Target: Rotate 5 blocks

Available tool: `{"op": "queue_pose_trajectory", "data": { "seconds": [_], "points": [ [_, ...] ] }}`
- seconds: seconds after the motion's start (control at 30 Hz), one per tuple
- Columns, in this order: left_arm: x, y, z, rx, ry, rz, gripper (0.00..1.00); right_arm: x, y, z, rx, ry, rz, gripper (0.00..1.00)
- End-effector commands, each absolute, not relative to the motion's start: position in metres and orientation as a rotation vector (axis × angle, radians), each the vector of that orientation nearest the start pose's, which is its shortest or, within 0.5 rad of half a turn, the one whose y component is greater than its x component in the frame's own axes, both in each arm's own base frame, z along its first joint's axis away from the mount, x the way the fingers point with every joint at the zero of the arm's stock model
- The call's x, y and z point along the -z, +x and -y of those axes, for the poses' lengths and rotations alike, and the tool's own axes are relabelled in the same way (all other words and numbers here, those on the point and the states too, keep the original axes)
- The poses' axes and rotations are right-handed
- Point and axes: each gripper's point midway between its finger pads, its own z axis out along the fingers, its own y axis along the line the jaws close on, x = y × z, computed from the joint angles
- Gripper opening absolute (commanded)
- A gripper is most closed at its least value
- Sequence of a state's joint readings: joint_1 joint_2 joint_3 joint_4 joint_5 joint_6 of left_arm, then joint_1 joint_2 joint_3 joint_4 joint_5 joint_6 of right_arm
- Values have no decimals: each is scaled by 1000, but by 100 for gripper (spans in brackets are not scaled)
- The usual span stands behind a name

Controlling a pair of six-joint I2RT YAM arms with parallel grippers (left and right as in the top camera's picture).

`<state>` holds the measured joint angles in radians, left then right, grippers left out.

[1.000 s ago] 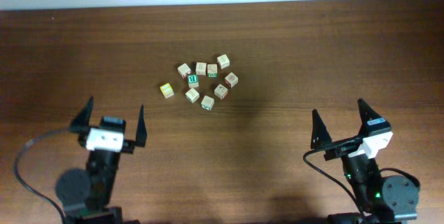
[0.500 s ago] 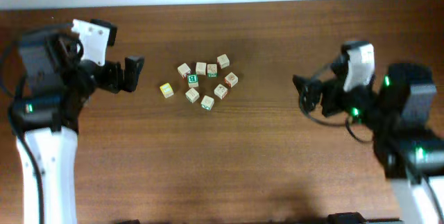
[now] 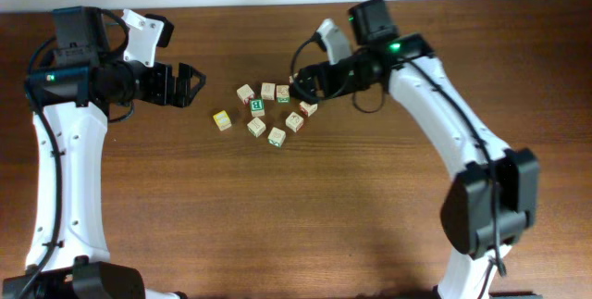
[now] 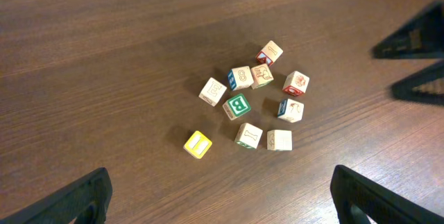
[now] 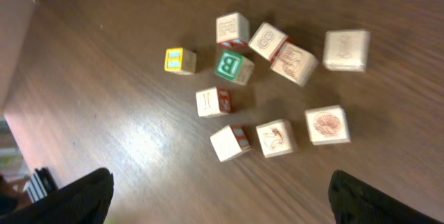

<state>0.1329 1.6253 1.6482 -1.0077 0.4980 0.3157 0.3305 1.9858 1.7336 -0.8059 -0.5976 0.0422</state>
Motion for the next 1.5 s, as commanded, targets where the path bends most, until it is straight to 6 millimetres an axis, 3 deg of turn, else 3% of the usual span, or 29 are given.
{"op": "queue_pose_trajectory", "data": {
  "seconds": [0.0,0.07,0.1,0.2,0.27,0.33,0.43,0.53,0.73,0.97,1.17,1.37,1.47],
  "points": [
    [-264,412,30,445,434,-2374,99,-167,433,-280,-956,-667,-2462,98],
    [-264,412,30,445,434,-2374,99,-166,434,-291,-957,-694,-2430,99],
    [-264,412,30,445,434,-2374,99,-162,440,-294,-925,-625,-2456,99],
    [-264,412,30,445,434,-2374,99,-134,462,-276,-641,-150,-2605,97],
    [-264,412,30,445,434,-2375,99,-123,467,-258,-428,142,-2610,95],
    [-264,412,30,445,434,-2374,99,-121,468,-252,-314,229,-2578,89],
    [-264,412,30,445,434,-2374,99,-114,465,-257,-223,244,-2556,79],
    [-264,412,30,445,434,-2374,99,-73,458,-265,-202,245,-2636,74],
    [-264,412,30,445,434,-2374,99,-41,451,-265,-184,314,-2705,60],
    [-264,412,30,445,434,-2374,99,-30,437,-270,-225,320,-2785,54],
    [-264,412,30,445,434,-2374,99,-4,429,-276,-248,310,-2849,54],
    [-264,412,30,445,434,-2374,99,-9,429,-269,-219,228,-2863,43],
    [-264,412,30,445,434,-2374,99,-24,426,-256,-188,105,-2879,38]
  ]
}}
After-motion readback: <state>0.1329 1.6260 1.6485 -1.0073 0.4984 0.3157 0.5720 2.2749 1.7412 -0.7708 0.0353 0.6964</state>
